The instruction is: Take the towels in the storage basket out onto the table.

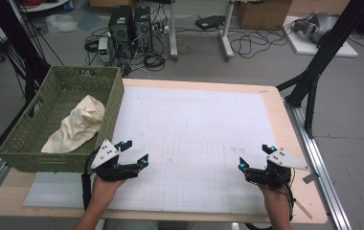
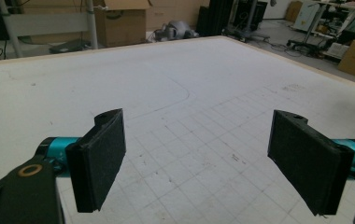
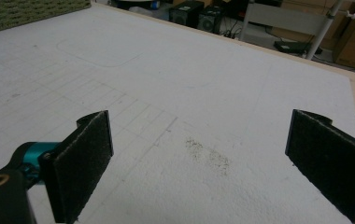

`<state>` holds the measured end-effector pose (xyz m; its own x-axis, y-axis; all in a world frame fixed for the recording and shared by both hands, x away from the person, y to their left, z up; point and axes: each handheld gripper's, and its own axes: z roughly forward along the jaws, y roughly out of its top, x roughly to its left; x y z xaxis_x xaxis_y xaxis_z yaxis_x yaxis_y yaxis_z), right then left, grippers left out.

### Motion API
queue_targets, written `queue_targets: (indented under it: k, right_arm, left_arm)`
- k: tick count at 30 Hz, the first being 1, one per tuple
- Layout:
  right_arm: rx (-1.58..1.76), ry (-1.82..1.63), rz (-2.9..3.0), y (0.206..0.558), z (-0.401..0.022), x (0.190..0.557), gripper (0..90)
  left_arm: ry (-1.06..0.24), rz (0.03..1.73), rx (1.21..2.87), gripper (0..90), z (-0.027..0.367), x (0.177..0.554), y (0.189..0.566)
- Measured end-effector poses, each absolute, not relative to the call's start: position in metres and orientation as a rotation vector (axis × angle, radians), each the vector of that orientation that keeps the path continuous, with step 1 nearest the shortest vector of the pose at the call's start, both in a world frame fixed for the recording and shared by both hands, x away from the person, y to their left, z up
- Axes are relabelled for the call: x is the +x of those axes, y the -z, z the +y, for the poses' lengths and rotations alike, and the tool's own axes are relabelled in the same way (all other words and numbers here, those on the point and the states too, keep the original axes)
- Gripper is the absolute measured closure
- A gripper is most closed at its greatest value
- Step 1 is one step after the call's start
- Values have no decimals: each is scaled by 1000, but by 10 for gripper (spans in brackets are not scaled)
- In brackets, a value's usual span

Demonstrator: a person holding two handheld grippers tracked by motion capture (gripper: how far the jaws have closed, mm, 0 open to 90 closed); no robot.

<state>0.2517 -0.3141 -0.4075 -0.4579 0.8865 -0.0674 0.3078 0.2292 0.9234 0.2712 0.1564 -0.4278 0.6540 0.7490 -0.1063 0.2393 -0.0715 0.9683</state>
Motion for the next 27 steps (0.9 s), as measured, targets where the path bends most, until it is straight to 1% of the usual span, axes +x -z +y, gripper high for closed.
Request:
queue_targets:
  k: [14, 27]
  right_arm:
    - [1120, -1221, 1882, 413, -320, 250, 68]
    - [1110, -1235, 1902, 410, -314, 249, 68]
  left_arm:
    - [-514, 824, 1638, 188, 153, 273, 428]
    - [-515, 818, 1626, 189, 150, 266, 424]
